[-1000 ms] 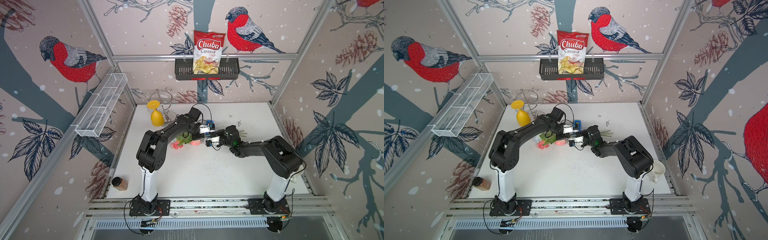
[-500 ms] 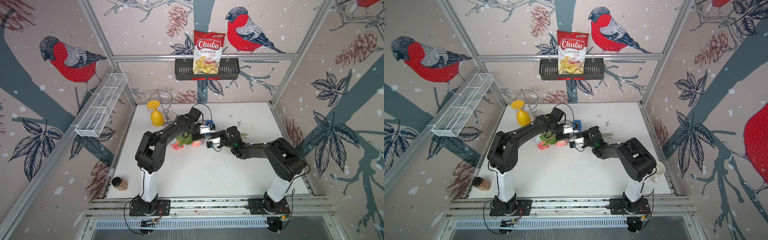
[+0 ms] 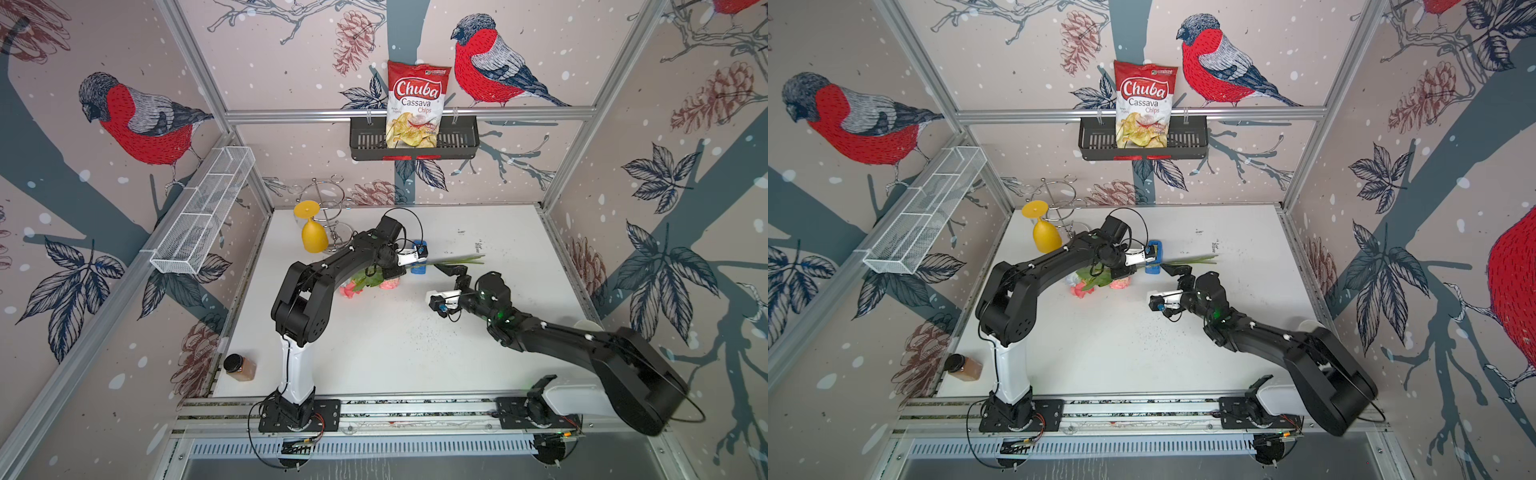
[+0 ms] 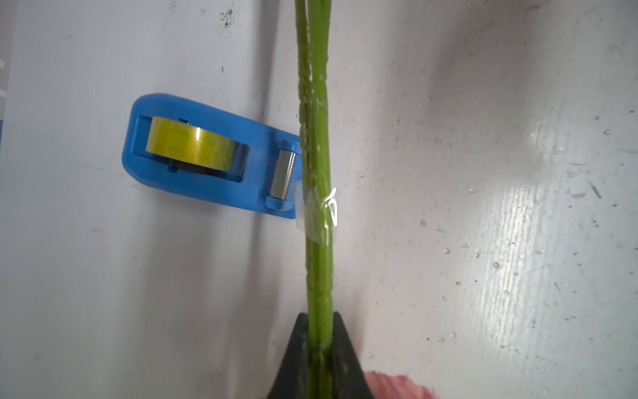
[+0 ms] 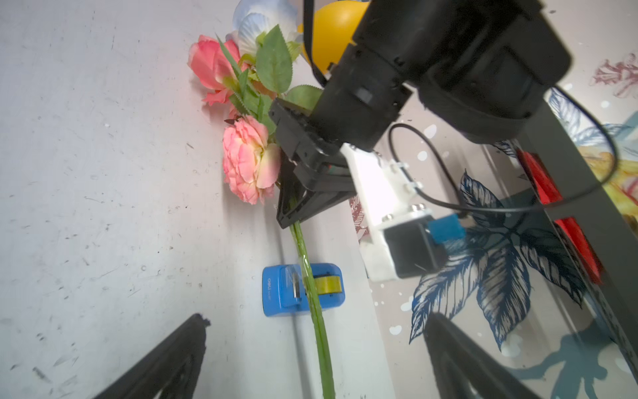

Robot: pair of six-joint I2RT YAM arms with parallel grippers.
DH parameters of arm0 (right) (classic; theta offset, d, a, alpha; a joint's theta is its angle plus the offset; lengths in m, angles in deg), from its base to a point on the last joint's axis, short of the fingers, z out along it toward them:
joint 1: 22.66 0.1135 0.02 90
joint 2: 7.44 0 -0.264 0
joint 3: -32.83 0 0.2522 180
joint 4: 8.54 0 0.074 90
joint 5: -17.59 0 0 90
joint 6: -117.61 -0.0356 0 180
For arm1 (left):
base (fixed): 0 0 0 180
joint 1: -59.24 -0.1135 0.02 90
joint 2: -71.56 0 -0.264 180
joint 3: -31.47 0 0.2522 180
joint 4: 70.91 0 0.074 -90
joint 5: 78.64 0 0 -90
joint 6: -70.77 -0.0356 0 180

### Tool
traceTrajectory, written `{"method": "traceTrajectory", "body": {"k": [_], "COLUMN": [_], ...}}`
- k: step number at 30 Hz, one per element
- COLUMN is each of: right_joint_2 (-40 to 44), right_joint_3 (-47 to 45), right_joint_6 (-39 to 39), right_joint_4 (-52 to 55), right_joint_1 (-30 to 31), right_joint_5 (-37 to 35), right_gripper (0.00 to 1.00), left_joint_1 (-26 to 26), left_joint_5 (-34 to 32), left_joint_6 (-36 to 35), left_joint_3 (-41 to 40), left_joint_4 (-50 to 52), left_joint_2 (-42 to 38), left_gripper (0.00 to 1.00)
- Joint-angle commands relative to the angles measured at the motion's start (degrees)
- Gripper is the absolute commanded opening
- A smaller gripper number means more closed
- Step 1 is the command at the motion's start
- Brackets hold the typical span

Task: Wrap bouquets with tape
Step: Stick the tape to the bouquet, then wrap the tape around the bouquet.

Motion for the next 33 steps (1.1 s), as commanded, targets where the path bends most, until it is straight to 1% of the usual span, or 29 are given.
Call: {"method": "traceTrajectory", "body": {"k": [1, 4, 6, 8, 10, 13, 14, 16, 17, 19, 20, 22, 25, 29, 31, 33], "right_joint_2": [6.7, 12.9, 14.1, 13.2, 10.9, 6.4, 4.7, 2.4, 1.4, -0.2, -2.1, -4.9, -9.7, -16.1, -18.9, -21.6], "right_joint_3": [-1.9, -3.5, -2.1, 1.4, 6.2, 13.5, 15.5, 17.6, 18.2, 19.4, 20.5, 23.4, 28.1, 34.7, 37.7, 40.6], "right_joint_6": [-7.7, -13.0, -13.4, -13.2, -15.7, -18.5, -18.6, -19.1, -19.3, -20.2, -21.0, -21.1, -20.9, -17.6, -16.1, -14.9], "right_joint_4": [4.1, 2.7, 3.1, 5.5, 9.9, 19.4, 22.3, 24.5, 25.4, 26.3, 27.4, 31.4, 37.4, 46.5, 50.1, 52.6], "right_joint_1": [-1.8, -6.7, -8.4, -8.7, -9.4, -12.1, -12.7, -13.1, -13.4, -14.1, -14.6, -15.5, -16.2, -16.9, -17.2, -17.4], "right_joint_5": [-2.6, 0.8, -0.9, -4.8, -7.0, -3.3, -1.5, 0.1, 1.5, 3.5, 4.9, 8.3, 12.3, 17.9, 20.1, 21.2], "right_gripper": [1.0, 0.99, 1.0, 1.0, 1.0, 1.0, 0.98, 0.9, 0.84, 0.63, 0.59, 0.58, 0.62, 0.64, 0.69, 0.71], "left_joint_1": [0.7, 1.1, 1.3, 1.5, 1.8, 2.0, 2.3, 2.7, 3.1, 3.5, 3.7, 4.3, 5.4, 5.9, 6.2, 6.4], "left_joint_5": [-1.3, -1.6, -1.5, -2.7, -3.9, -4.7, -6.3, -8.4, -9.1, -10.5, -10.8, -12.9, -17.1, -18.8, -19.6, -21.6], "left_joint_6": [0.0, -0.6, -1.6, -2.5, -3.1, -4.4, -4.4, -5.3, -6.2, -7.7, -8.9, -10.8, -12.6, -14.1, -15.1, -16.5], "left_joint_3": [-0.4, -2.0, -3.4, -4.2, -5.2, -7.9, -8.7, -9.9, -10.5, -11.6, -12.5, -15.2, -20.1, -24.6, -26.6, -28.8], "left_joint_4": [-3.0, -5.5, -7.5, -9.0, -10.6, -14.9, -16.5, -18.6, -19.2, -20.8, -21.5, -25.3, -33.3, -41.2, -44.3, -48.8], "left_joint_2": [-1.4, -3.0, -4.3, -4.9, -5.2, -5.7, -5.8, -6.0, -6.2, -6.8, -7.3, -8.5, -9.9, -10.9, -11.3, -11.8], "left_gripper": [0.0, 0.0, 0.0, 0.0, 0.0, 0.0, 0.0, 0.0, 0.0, 0.0, 0.0, 0.0, 0.0, 0.0, 0.0, 0.0]}}
